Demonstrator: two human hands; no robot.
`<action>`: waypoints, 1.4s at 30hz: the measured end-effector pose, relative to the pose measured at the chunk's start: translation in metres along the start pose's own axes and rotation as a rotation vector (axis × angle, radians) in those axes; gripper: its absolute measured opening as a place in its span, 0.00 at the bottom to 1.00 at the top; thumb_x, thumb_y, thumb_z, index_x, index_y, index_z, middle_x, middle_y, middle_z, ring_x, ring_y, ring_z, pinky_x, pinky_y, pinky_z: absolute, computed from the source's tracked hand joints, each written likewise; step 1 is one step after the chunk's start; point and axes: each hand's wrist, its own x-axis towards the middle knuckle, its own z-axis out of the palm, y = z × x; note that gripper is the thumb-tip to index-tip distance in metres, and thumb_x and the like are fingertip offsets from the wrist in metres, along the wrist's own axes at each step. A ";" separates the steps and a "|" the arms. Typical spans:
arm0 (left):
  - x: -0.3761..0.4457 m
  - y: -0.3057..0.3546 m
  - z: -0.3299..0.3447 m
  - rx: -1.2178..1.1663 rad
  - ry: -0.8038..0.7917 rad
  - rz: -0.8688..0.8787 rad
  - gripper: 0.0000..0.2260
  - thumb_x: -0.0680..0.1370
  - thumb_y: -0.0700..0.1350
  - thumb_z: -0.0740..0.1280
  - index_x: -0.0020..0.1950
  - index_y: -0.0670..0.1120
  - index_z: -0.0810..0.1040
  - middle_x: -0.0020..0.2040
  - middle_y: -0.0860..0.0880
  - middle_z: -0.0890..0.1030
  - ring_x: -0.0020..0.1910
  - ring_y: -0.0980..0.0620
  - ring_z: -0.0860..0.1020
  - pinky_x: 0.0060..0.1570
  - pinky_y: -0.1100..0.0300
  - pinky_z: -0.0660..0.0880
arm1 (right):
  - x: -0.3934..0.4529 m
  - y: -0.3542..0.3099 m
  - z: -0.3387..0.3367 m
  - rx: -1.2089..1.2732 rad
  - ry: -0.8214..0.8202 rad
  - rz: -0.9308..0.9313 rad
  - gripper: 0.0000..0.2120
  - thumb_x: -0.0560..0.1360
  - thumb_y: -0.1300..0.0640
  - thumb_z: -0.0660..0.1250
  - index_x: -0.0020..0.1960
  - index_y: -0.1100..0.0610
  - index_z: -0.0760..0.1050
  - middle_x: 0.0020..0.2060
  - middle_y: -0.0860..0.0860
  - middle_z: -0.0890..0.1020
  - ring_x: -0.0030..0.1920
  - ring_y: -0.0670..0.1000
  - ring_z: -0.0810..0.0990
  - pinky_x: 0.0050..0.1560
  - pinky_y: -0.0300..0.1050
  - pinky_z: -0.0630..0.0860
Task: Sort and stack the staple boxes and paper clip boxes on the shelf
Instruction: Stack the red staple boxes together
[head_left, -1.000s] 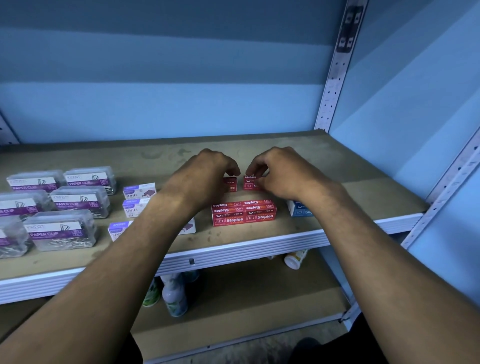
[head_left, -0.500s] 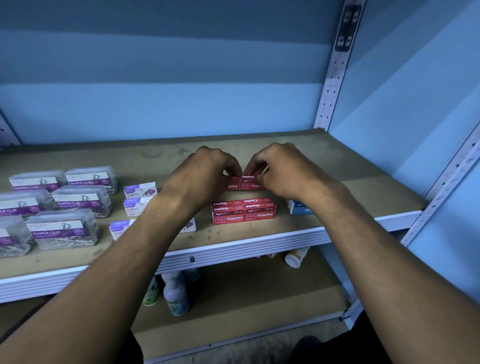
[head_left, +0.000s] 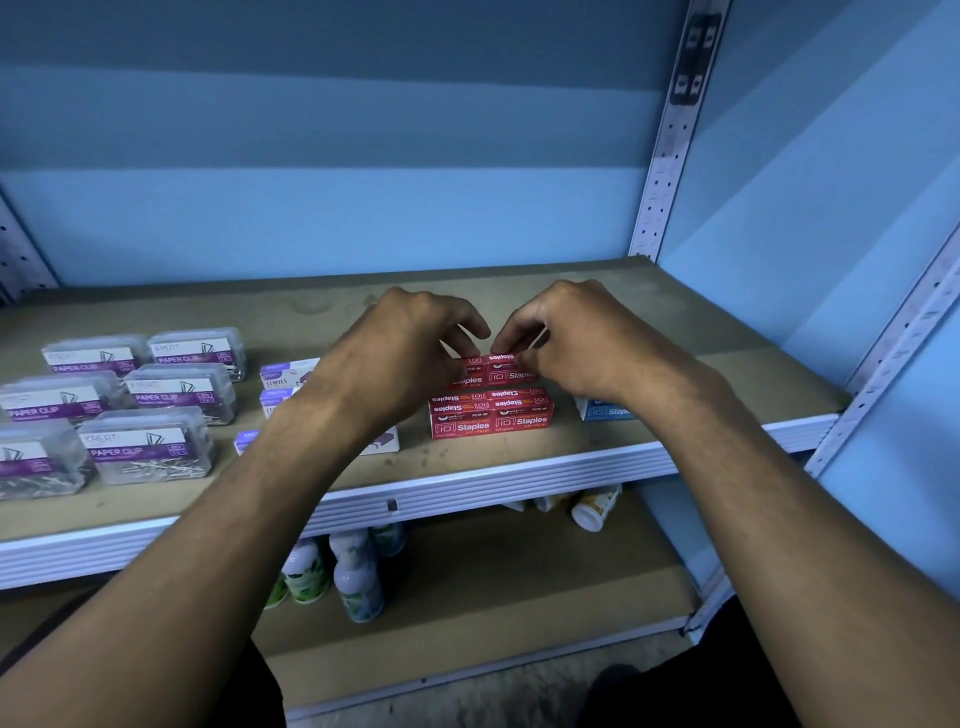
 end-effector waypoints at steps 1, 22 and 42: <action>-0.001 0.000 0.000 0.002 -0.005 -0.004 0.17 0.72 0.37 0.73 0.59 0.50 0.81 0.48 0.55 0.85 0.44 0.59 0.83 0.49 0.57 0.81 | 0.000 -0.001 0.000 0.000 -0.004 0.003 0.11 0.75 0.63 0.72 0.50 0.49 0.86 0.46 0.43 0.85 0.45 0.40 0.82 0.47 0.34 0.78; -0.003 -0.002 0.003 -0.028 -0.106 -0.054 0.15 0.73 0.36 0.72 0.58 0.49 0.82 0.48 0.53 0.86 0.46 0.60 0.83 0.54 0.58 0.80 | -0.003 -0.004 0.004 -0.058 -0.119 0.058 0.12 0.76 0.62 0.70 0.51 0.47 0.87 0.46 0.44 0.85 0.44 0.41 0.81 0.40 0.32 0.73; -0.011 0.008 0.000 0.095 -0.256 -0.076 0.40 0.66 0.56 0.78 0.74 0.53 0.66 0.59 0.58 0.81 0.56 0.58 0.78 0.59 0.56 0.75 | -0.008 -0.015 0.002 -0.189 -0.350 0.099 0.30 0.68 0.54 0.80 0.68 0.48 0.76 0.59 0.45 0.80 0.57 0.47 0.78 0.61 0.45 0.77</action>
